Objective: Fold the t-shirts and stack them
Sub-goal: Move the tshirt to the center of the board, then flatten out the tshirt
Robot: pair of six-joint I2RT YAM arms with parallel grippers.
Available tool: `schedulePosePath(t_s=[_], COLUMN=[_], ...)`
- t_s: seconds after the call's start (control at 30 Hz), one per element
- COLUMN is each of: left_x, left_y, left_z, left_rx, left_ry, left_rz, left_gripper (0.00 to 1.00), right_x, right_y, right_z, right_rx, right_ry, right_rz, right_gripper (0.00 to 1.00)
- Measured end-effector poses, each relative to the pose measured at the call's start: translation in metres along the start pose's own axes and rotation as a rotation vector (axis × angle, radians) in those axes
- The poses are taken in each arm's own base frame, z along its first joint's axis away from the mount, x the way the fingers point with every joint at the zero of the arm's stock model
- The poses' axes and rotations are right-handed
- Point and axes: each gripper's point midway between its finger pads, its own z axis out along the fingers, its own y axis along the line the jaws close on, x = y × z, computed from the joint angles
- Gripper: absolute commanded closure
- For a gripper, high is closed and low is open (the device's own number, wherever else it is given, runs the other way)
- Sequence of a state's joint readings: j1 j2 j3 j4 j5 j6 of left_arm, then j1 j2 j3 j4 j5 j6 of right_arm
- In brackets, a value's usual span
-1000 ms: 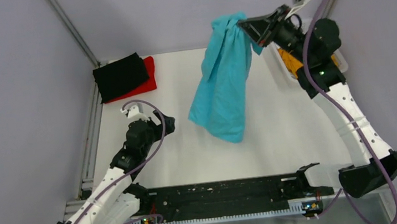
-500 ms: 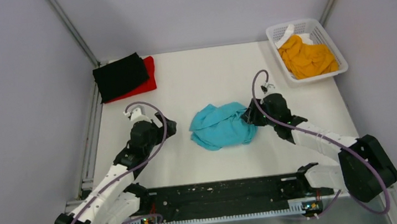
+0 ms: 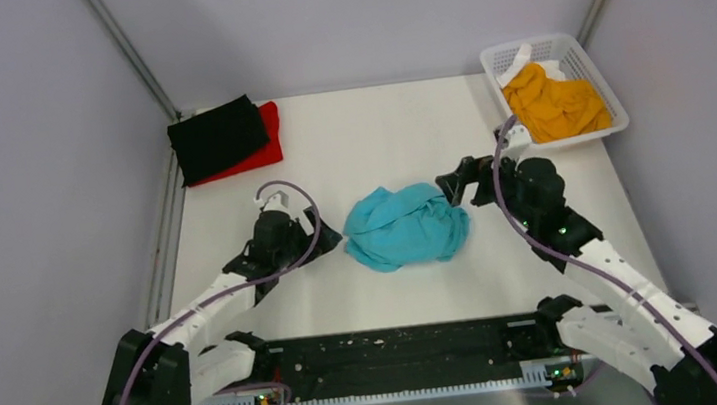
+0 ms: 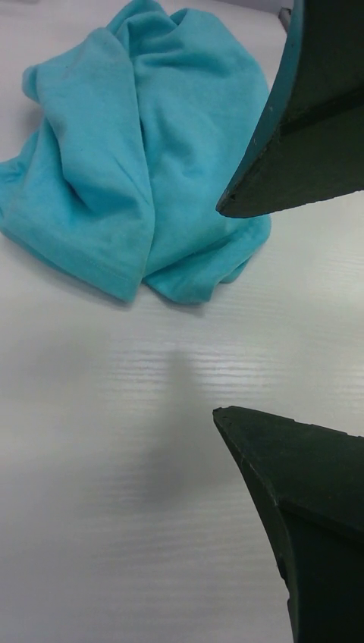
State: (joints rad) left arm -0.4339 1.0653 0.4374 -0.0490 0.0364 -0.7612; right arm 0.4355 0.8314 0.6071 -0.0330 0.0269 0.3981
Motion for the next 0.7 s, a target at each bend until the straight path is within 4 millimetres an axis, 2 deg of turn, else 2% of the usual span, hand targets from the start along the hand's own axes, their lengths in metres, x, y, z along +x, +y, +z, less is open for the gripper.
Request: schedulePosePath(t_s=[0.1,0.2,0.23,0.37,0.43,0.53,0.6,0.63,0.7], left_x=[0.010,0.024,0.030,0.047,0.050,0.051,0.052,0.051,0.049], left_y=[-0.008,-0.014,-0.015,-0.019,-0.025,-0.029,-0.030,-0.030,-0.032], left_z=[0.004,0.008,0.010,0.021,0.026,0.034,0.040,0.043,0.048], left_rx=[0.044,0.071,0.073,0.056,0.038,0.008,-0.015,-0.028,-0.048], left_ry=[0.042,0.086,0.107,0.157,0.160,0.153,0.145,0.139,0.125], left_rz=[-0.008,-0.013,-0.014,-0.012,-0.005,-0.001,-0.006,-0.009,-0.026], left_gripper=[0.04,0.10,0.16,0.28,0.33,0.43,0.49,0.55,0.65], right_x=[-0.010,-0.010,-0.006,0.025,0.043,0.076,0.097,0.114,0.123], right_y=[0.028,0.053,0.062,0.085,0.090,0.085,0.077,0.071,0.069], right_z=[0.001,0.016,0.025,0.063,0.083,0.105,0.111,0.113,0.115], right_rx=[-0.144,-0.255,-0.285,-0.363,-0.377,-0.382,-0.383,-0.384,-0.388], right_ry=[0.017,0.087,0.123,0.289,0.367,0.467,0.528,0.581,0.606], right_rz=[-0.104,-0.234,-0.284,-0.432,-0.475,-0.500,-0.504,-0.507,-0.508], right_gripper=[0.05,0.11,0.12,0.15,0.16,0.17,0.17,0.17,0.17])
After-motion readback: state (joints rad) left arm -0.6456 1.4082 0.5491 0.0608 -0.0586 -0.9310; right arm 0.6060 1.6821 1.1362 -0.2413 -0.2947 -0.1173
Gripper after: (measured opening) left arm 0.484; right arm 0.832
